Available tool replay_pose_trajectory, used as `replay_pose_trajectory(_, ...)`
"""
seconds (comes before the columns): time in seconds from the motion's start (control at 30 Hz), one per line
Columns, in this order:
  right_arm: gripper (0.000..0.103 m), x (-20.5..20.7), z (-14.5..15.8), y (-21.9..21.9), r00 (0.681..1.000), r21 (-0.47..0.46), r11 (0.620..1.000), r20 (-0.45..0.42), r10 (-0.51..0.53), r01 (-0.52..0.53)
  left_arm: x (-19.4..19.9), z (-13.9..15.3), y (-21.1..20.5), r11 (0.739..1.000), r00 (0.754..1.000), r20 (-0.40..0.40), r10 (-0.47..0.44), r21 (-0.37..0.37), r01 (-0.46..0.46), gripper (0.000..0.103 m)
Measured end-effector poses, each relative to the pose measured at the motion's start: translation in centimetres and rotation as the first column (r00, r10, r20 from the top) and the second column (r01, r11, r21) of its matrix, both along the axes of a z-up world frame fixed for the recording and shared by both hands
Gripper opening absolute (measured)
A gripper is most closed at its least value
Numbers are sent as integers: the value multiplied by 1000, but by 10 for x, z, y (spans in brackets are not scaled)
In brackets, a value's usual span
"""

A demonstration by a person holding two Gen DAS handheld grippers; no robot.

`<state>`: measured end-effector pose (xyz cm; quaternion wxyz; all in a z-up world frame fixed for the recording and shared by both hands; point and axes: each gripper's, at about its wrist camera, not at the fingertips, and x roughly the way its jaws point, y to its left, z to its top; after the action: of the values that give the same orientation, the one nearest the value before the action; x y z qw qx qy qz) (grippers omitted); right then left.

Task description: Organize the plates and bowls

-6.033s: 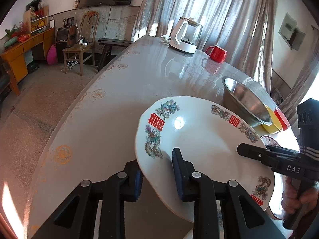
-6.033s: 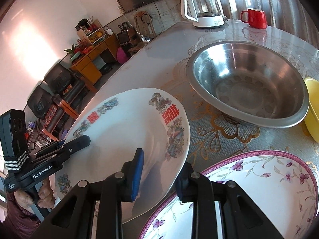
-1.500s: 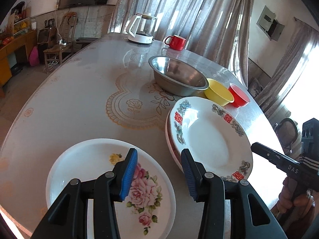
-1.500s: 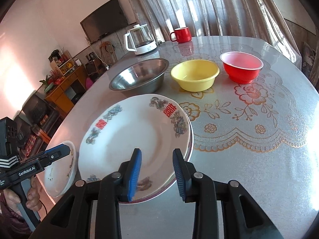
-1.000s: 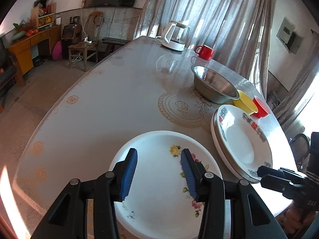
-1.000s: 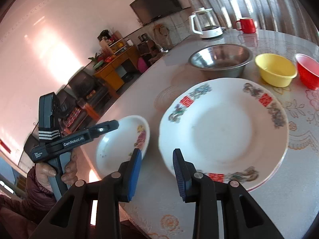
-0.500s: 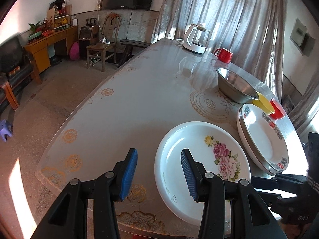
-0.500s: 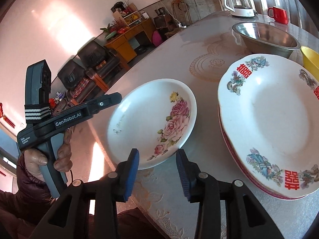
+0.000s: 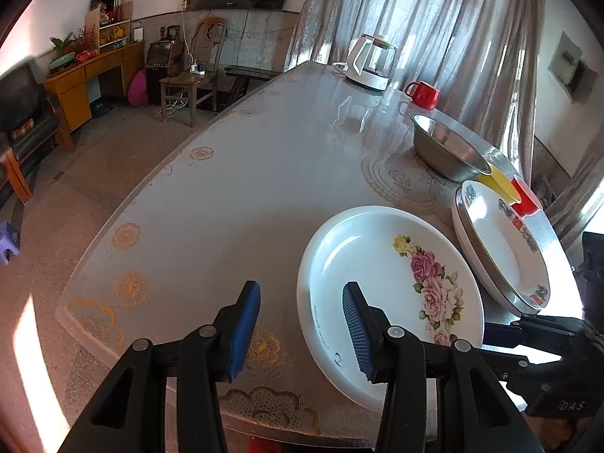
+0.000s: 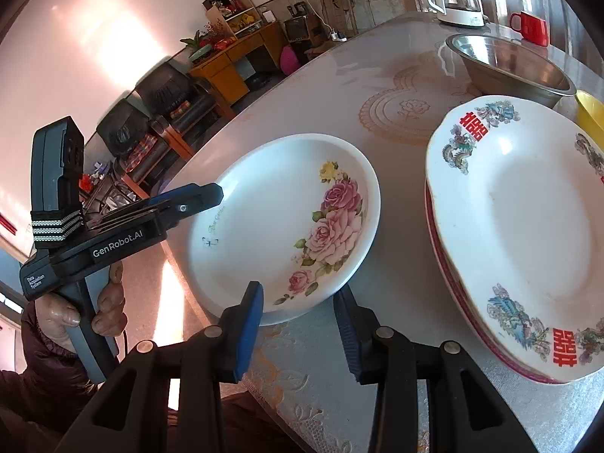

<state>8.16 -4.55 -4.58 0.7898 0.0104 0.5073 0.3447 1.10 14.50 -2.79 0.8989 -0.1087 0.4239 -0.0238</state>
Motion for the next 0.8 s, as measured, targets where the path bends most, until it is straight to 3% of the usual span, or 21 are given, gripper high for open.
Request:
replay_pose_trajectory(0.4, 41, 3, 0, 5, 1000, -17, 1000, -11, 5, -5, 2, -13, -8, 997, 998, -21, -66, -45, 65, 46)
replay_pose_trajectory(0.8, 41, 21, -1, 20, 1000, -66, 998, 29, -9, 11, 3, -12, 3, 994, 999, -11, -49, -102, 47, 47)
